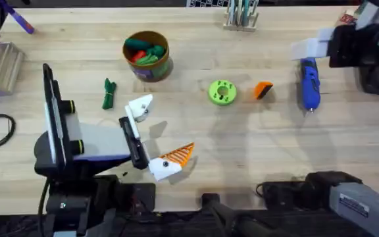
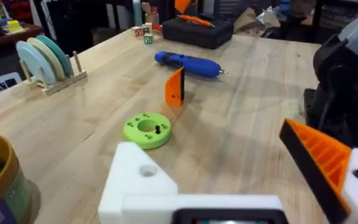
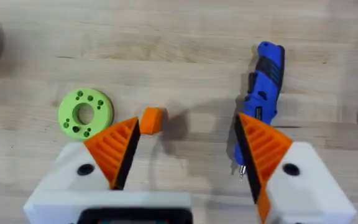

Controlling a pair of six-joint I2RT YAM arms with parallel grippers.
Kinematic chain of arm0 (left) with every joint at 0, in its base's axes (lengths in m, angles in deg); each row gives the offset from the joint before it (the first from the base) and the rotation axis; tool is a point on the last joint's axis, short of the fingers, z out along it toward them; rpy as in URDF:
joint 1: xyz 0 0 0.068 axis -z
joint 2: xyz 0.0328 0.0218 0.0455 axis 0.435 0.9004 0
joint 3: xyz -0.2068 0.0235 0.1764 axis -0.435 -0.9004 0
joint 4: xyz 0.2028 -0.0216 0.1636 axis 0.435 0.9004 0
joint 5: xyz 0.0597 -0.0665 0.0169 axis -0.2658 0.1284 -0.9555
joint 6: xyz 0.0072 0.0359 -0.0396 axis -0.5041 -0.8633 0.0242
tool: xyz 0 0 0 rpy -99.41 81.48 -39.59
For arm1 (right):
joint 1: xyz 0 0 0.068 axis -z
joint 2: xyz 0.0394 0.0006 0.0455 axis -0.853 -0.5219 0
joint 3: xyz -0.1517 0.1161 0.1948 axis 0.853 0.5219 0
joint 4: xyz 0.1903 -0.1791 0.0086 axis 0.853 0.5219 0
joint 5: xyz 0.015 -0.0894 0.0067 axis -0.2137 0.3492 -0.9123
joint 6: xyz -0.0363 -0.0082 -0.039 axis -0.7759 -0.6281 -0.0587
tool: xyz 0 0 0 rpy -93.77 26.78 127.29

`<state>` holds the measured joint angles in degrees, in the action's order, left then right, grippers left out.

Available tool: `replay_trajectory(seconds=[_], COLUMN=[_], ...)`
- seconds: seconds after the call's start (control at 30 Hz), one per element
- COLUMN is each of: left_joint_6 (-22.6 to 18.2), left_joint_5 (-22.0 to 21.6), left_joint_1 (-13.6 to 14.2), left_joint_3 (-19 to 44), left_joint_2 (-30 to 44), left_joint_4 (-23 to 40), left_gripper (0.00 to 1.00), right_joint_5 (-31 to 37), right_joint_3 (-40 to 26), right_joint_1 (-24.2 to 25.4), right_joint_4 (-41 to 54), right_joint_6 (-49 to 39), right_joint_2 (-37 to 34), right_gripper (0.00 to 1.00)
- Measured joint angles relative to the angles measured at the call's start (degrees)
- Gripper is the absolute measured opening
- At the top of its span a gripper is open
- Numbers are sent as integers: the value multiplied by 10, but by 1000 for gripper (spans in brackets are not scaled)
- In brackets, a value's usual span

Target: Pick up the gripper from the table and insert it into the empty holder that is missing its gripper. Then pick up a screw, insert it into the mounting hole, and use the screwdriver to tighten it. Finally, clean up the table by picking up the vegetable and placing it into the bucket.

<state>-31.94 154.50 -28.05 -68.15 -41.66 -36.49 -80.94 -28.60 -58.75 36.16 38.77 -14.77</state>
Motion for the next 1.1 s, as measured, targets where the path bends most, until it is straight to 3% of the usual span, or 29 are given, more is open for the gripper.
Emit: replay_trajectory(seconds=[1.1], left_joint_6=[20], left_joint_5=[0], left_joint_1=[0], left_joint_3=[0], left_joint_2=[0], left_joint_4=[0], left_gripper=[986], right_joint_5=[0], right_joint_3=[0], right_joint_1=[0], right_joint_4=[0], right_joint_6=[0], right_joint_2=[0], right_gripper=[933])
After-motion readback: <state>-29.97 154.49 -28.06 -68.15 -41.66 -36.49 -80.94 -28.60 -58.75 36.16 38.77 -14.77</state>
